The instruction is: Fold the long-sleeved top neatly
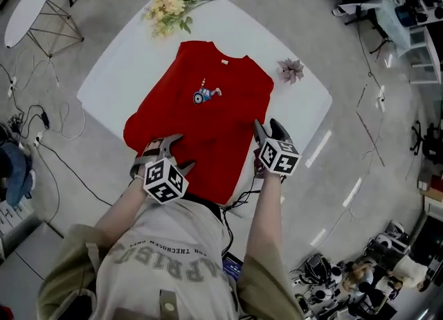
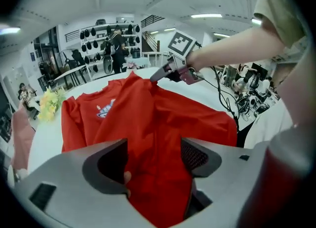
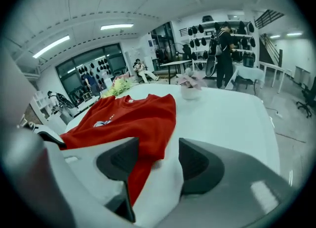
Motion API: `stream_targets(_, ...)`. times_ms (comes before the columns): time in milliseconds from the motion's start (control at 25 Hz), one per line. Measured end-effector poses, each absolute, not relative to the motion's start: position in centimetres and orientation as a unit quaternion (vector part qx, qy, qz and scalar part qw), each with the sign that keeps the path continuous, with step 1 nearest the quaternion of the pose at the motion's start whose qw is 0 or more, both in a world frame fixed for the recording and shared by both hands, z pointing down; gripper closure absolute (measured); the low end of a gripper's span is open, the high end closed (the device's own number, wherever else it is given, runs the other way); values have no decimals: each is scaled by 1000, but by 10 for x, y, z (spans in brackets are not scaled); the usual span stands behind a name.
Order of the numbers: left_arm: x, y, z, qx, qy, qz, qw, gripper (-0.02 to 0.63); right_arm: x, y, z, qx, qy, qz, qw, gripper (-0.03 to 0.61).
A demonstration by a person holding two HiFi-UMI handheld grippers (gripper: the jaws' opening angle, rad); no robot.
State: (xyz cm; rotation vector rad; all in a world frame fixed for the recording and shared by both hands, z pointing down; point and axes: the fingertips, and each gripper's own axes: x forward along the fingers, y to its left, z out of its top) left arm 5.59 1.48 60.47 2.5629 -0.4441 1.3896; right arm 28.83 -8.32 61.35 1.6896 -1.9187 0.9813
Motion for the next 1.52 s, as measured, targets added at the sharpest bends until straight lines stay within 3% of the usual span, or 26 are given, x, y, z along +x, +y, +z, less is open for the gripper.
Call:
stream_targets(120, 56, 15, 614, 852, -164, 489, 95, 281, 284, -90, 628, 572, -701, 363, 223, 351)
stream_targets(200, 57, 12, 614, 849, -174, 489, 96, 281, 278, -90, 630, 549, -715, 365, 230, 450)
stream_targets(280, 59, 8, 610, 850, -182, 485, 95, 281, 278, -89, 627, 534, -728, 357, 239, 499)
stream_targets(400, 62, 9, 606, 851, -183, 484, 88, 281, 289, -81, 618, 525, -738, 358, 229, 515)
stream_targets(560, 61, 21, 610, 849, -174, 488, 108, 281, 316, -59, 613, 536, -724, 387, 196, 515)
stream_targets(1000, 64, 30, 616, 856, -143, 483, 117, 281, 327, -53, 631, 555, -693, 364, 282, 511)
stream_targets(1120, 46, 25, 599, 863, -156, 468, 107, 281, 329, -45, 611, 582, -682, 354, 266, 481)
stream_targets(1160, 34, 23, 593, 864, -166, 463, 106, 281, 327, -43, 602, 589, -680, 347, 263, 409)
stream_targets(1200, 19, 18, 587, 864, -179, 458, 108, 281, 321, -40, 593, 592, -683, 339, 262, 335)
stream_targets(1360, -54, -1, 575, 853, -236, 444, 139, 281, 263, -37, 556, 577, -717, 302, 251, 330)
stream_targets(1520, -125, -11, 595, 829, -267, 462, 168, 281, 152, -35, 538, 510, -779, 268, 247, 330)
